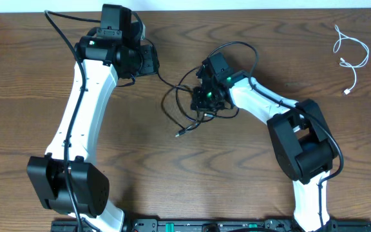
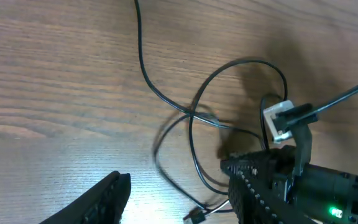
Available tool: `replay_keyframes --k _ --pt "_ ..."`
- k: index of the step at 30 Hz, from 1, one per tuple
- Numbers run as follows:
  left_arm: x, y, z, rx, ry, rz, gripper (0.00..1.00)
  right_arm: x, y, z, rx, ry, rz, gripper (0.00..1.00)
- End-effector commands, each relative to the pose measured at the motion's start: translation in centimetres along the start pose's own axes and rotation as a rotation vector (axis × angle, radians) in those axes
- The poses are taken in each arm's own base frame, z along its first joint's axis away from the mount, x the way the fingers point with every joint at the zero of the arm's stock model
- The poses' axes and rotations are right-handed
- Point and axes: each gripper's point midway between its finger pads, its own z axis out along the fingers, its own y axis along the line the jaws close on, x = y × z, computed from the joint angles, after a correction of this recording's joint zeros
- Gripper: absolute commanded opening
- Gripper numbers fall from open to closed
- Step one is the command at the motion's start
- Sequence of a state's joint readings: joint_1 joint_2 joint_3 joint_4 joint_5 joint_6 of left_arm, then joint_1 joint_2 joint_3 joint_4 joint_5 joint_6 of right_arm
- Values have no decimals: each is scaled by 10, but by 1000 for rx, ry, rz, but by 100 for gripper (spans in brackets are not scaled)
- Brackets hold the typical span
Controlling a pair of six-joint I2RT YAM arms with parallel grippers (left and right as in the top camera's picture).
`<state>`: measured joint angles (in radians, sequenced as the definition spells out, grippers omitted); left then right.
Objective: Untangle cables
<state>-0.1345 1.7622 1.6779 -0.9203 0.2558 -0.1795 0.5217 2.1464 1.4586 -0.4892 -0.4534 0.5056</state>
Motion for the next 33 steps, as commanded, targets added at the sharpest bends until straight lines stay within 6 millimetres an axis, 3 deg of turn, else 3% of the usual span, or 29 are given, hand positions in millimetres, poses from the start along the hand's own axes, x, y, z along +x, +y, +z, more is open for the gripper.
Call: replay_keyframes --k 1,2,4,5,7,9,11,12,15,17,18,22,23,24,26,28,33 --pt "-4 1 -11 -7 -27 10 56 -2 8 -4 -10 -10 -17 1" --pt "-4 1 -11 -7 -27 10 56 -9 14 -17 -23 -40 -37 1" --pt "-4 1 -11 -7 -27 10 56 -28 36 -67 -65 -146 -90 1" --pt "-4 1 -11 -7 -27 10 56 -39 56 -116 -102 -248 -134 1" --pt "-4 1 -11 -7 -27 10 57 -47 77 -170 -127 -369 -174 1" --pt "-4 1 -11 -7 -27 10 56 -50 94 -241 -134 -539 -211 1" --pt "-4 1 -11 -7 -27 10 57 -51 97 -289 -147 -649 -220 1" --pt "-4 1 -11 -7 -27 10 56 -51 90 -332 -147 -747 -210 1" --pt "-4 1 -11 -7 -27 10 56 -52 66 -385 -115 -870 -160 1" --pt "-4 1 -11 -7 -27 10 56 -56 42 -406 -76 -923 -113 1" --pt "-4 1 -11 -7 -27 10 56 -63 14 -422 -31 -967 -57 1" --pt "-4 1 -11 -7 -27 10 57 -76 -67 -450 127 -1045 107 1" --pt "-4 1 -11 -7 -27 10 57 -78 -101 -458 190 -1063 169 1" --pt "-4 1 -11 -7 -27 10 57 -78 -133 -465 248 -1075 236 1" --pt "-4 1 -11 -7 -27 10 57 -76 -172 -473 305 -1082 315 1" --pt "-4 1 -11 -7 -27 10 57 -65 -236 -485 390 -1094 450 1" --pt "-4 1 -11 -7 -27 10 57 -49 -335 -501 505 -1144 637 1"
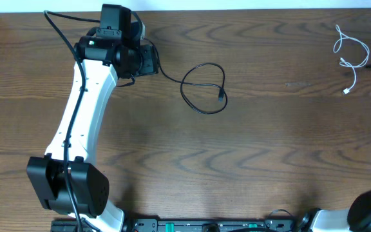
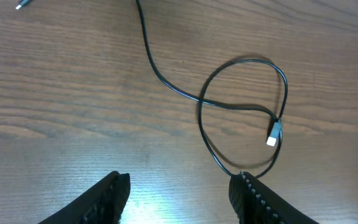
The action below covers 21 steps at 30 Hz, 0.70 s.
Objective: Untangle cables
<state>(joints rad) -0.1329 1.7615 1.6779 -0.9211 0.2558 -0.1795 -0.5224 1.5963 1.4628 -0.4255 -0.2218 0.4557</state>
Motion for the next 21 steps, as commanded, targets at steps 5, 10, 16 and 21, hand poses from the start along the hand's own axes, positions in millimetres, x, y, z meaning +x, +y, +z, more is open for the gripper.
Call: replay_keyframes --k 5,10,16,21 --pt "-4 0 -11 -6 -26 11 57 3 -128 44 365 -19 131 1" --pt "-4 0 -11 -6 -26 11 57 13 -152 75 415 -20 114 79" --pt "-4 0 -11 -6 -26 11 57 43 -147 67 411 111 132 99" --pt "-4 0 -11 -6 -26 11 57 56 -127 49 414 174 115 99"
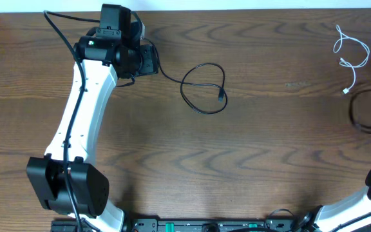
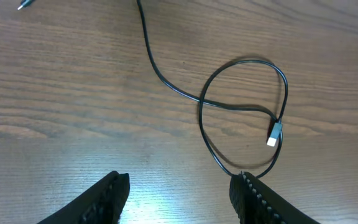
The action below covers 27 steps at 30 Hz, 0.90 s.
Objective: Untangle cables
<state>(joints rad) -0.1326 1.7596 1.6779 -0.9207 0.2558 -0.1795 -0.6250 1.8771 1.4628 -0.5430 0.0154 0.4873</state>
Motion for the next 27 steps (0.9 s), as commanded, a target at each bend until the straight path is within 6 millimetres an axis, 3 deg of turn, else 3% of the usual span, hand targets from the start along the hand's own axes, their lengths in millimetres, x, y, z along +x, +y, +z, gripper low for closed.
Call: replay_keyframes --k 1,3,6,8,10,12,14,16,18,21,22,27 --pt "-3 0 -10 -6 -24 11 57 -4 27 -38 -61 -42 -52 99" --pt "-4 0 -10 -6 -24 12 58 3 57 -57 -185 -30 -145 99" --pt "-8 0 -10 -3 -43 18 59 45 127 -87 -514 81 -329 99" --pt "-12 1 -13 -1 -57 16 62 91 169 -105 -686 190 -440 99" --pt "-13 7 -16 -6 -53 -6 63 144 202 -111 -735 267 -567 99" --pt "-10 15 -17 -19 -37 -24 63 183 221 -110 -738 297 -688 99" --pt "-5 30 -20 -40 -14 -60 63 240 240 -102 -716 324 -868 99" --pt "-5 43 -22 -54 -10 -89 63 290 250 -92 -660 327 -1027 99" --pt "-5 48 -24 -60 -8 -103 64 319 254 -85 -607 315 -1104 94" --pt "-4 48 -24 -60 -6 -103 64 374 269 -83 -638 309 -1231 75" --pt "-4 48 -24 -60 -6 -102 64 392 272 -82 -656 313 -1276 73" --pt "-4 48 -24 -60 -6 -103 64 440 263 -72 -649 384 -1354 66"
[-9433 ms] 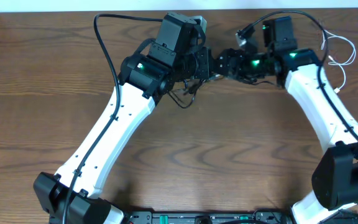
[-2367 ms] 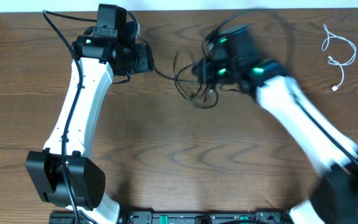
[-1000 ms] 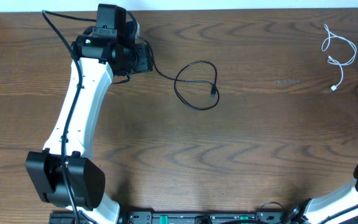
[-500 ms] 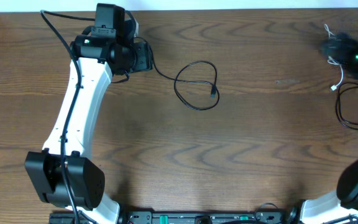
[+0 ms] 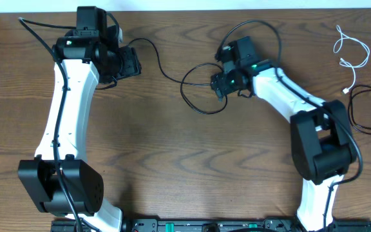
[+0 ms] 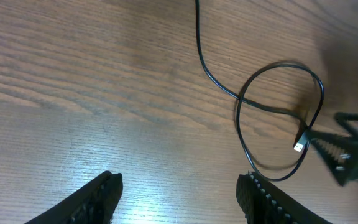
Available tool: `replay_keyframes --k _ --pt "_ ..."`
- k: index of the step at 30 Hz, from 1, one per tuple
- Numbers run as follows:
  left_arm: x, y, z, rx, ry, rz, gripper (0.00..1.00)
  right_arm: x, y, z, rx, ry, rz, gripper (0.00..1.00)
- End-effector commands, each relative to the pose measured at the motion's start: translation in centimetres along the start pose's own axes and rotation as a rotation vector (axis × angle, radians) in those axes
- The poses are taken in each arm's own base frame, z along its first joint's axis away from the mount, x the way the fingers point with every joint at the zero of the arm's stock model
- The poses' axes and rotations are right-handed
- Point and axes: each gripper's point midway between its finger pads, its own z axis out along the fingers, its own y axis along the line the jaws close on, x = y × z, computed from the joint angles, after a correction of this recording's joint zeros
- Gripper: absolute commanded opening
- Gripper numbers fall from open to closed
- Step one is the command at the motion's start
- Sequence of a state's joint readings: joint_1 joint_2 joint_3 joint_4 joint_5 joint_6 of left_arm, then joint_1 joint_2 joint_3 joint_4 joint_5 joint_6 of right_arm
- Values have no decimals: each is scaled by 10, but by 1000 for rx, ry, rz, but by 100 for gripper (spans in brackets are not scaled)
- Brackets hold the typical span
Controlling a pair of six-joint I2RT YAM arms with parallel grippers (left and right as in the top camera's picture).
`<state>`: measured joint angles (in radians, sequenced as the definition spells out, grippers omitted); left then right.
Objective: Untangle cables
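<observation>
One black cable (image 5: 201, 87) lies in a loop mid-table; its tail runs up-left to my left arm. In the left wrist view the loop (image 6: 278, 118) ends in a small plug (image 6: 299, 147). My left gripper (image 5: 131, 64) hovers left of the loop, open and holding nothing, and its fingers (image 6: 98, 199) frame bare wood. My right gripper (image 5: 218, 85) sits at the loop's right side, its tips (image 6: 323, 129) apart just beside the plug. A second black cable (image 5: 369, 109) lies coiled at the right edge.
A thin white cable (image 5: 351, 51) lies at the far right corner, above the coiled black one. The table's far edge runs along the top of the overhead view. Both arms' own black leads hang near their wrists.
My right arm, then almost out of view at the right edge, is now back at the loop's plug end. My left arm has shifted left, so the loop sits farther right in its view.
First my right gripper was in a tangle of black cables mid-table. Then it was gone from view and only one loop remained there. Then a second black cable lay at the right edge. Now the right gripper is at the remaining loop.
</observation>
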<state>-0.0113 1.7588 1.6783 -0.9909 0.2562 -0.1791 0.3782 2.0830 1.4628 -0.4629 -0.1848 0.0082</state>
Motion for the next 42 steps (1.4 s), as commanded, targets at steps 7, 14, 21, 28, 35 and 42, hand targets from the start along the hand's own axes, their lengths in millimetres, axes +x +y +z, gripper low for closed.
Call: replay_keyframes --k 7,14,21,28,35,42 --pt "-7 -4 -13 4 -39 16 64 26 19 26 14 90 -67 61" --pt "-6 -4 -13 7 -37 16 64 33 12 53 56 94 25 56" --pt "-4 -3 -13 4 -28 15 65 37 -2 57 143 94 107 31" --pt "0 -2 -13 -1 -9 11 64 56 12 24 30 272 208 1" --pt "0 -2 -13 -1 -9 11 65 -6 48 -125 -675 138 83 1" --pt "16 -29 -4 132 69 7 67 -5 -3 -131 -558 125 175 8"
